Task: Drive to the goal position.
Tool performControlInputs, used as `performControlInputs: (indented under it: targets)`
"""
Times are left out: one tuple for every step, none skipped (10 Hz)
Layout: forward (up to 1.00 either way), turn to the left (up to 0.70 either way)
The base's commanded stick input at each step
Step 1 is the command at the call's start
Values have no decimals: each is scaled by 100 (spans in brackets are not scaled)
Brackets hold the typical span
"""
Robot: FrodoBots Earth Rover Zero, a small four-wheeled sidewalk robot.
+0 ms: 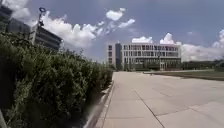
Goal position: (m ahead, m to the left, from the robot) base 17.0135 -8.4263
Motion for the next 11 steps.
performControlInputs:
  targets:
    - [70, 0]
    - [70, 0]
    - [70, 0]
    - [70, 0]
    - [70, 0]
    - [70, 0]
    - [70, 0]
    - [70, 0]
    - [70, 0]
    - [70, 0]
    - [70, 0]
